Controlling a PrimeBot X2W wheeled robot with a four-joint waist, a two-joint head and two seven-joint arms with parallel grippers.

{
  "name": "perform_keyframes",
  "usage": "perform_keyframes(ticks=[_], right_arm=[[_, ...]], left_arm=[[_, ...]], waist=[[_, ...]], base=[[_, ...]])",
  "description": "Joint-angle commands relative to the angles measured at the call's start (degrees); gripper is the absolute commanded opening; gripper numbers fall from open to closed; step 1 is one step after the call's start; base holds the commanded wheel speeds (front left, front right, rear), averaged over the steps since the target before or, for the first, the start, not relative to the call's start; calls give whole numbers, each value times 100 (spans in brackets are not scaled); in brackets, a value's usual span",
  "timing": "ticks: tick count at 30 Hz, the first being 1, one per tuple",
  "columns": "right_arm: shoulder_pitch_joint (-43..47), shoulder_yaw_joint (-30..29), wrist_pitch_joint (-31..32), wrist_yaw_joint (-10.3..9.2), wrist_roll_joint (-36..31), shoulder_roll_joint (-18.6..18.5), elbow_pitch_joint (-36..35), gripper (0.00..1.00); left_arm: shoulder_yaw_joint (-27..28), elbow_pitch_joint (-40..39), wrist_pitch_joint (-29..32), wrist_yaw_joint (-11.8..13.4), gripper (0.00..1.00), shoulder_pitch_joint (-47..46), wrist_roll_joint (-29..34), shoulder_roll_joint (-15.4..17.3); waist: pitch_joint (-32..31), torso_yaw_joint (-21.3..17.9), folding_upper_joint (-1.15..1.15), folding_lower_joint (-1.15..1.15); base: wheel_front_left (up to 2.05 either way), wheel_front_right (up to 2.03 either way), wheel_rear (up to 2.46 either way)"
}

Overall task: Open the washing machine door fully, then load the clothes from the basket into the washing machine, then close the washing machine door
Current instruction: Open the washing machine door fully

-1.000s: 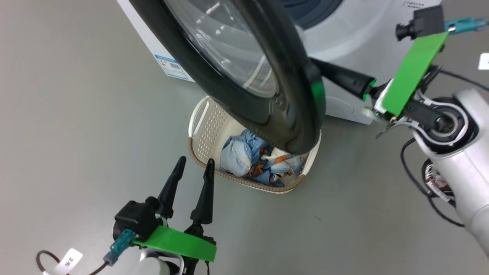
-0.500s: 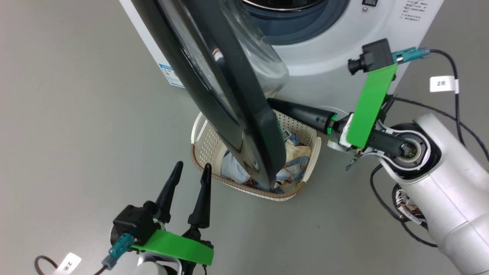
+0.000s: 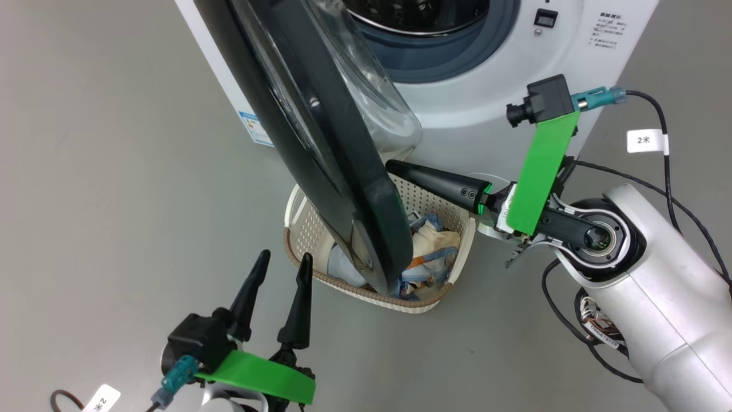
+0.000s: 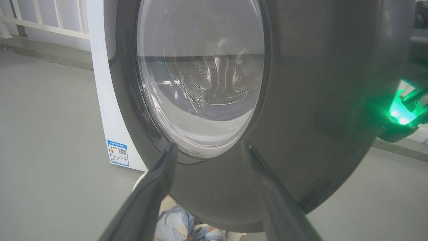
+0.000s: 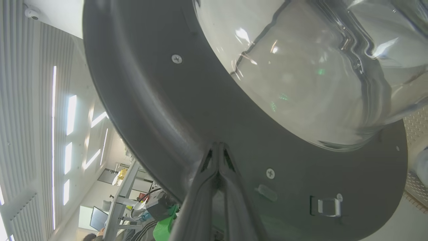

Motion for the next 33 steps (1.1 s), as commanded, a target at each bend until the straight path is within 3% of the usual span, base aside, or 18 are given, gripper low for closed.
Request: perform_keyframes(ticks=[1, 2, 3, 4, 33], right_arm=[[190, -67, -142, 43, -83, 76, -122, 40], [226, -94, -205, 43, -102, 59, -111, 50], [266, -119, -271, 43, -120, 40, -102, 82], [309, -141, -338, 43, -142, 16, -92, 100], [1925, -221, -2437, 43, -366, -821, 68, 100]], left_arm=[[219, -62, -60, -42, 100, 49, 93, 86], [233, -46, -60, -51, 100, 61, 109, 86], [251, -29, -60, -60, 100, 72, 128, 86], [273, -13, -60, -69, 100, 82, 150, 86], [1648, 258, -60, -325, 100, 678, 738, 86]], waist=[[-92, -73, 0, 0], [-125, -101, 0, 0], [-158, -132, 0, 0], [-190, -166, 0, 0], [-1056, -1525, 0, 0]], base=[[0, 0, 0], [0, 0, 0], [0, 0, 0], [0, 0, 0], [0, 0, 0]])
